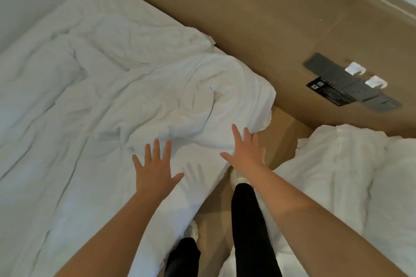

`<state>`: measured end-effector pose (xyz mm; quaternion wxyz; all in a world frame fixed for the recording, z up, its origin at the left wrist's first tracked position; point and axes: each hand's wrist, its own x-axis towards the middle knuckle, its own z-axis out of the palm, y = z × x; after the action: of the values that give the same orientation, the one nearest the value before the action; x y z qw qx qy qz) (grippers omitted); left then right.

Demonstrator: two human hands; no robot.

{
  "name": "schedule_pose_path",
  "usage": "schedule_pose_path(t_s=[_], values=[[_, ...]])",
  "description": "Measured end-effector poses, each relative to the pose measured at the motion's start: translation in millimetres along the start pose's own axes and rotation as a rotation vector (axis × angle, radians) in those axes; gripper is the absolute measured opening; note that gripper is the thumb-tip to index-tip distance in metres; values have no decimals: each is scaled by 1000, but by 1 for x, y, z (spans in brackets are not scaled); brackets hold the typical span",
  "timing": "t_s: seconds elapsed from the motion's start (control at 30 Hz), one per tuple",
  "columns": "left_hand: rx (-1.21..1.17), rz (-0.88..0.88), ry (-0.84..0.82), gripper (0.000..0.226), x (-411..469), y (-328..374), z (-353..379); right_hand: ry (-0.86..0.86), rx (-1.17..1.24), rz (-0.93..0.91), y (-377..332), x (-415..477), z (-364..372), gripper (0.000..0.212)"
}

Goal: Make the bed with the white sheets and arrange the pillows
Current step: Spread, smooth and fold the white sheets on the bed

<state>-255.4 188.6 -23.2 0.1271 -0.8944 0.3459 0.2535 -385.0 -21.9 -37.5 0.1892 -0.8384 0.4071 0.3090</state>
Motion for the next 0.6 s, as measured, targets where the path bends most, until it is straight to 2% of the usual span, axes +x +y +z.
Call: schedule_pose_path(t_s=[0.17,0.27,0.33,0.47,0.57,0.6], values=[[7,19,-45,96,95,35,14,-155,8,-123,3,119,13,108],[66,26,-130,96,158,58,39,-206,-205,-318,9,181,29,114],[138,8,-174,101,187,67,52,-138,-436,-430,10,206,40,116],[251,-51,-201,112,235,77,83,-70,-732,-544,8,259,67,82],[310,-60,-174,115,254,68,99,71,-781,-797,12,292,63,38],[331,-58,-142,114,257,61,101,65,-805,-860,11,298,53,31]])
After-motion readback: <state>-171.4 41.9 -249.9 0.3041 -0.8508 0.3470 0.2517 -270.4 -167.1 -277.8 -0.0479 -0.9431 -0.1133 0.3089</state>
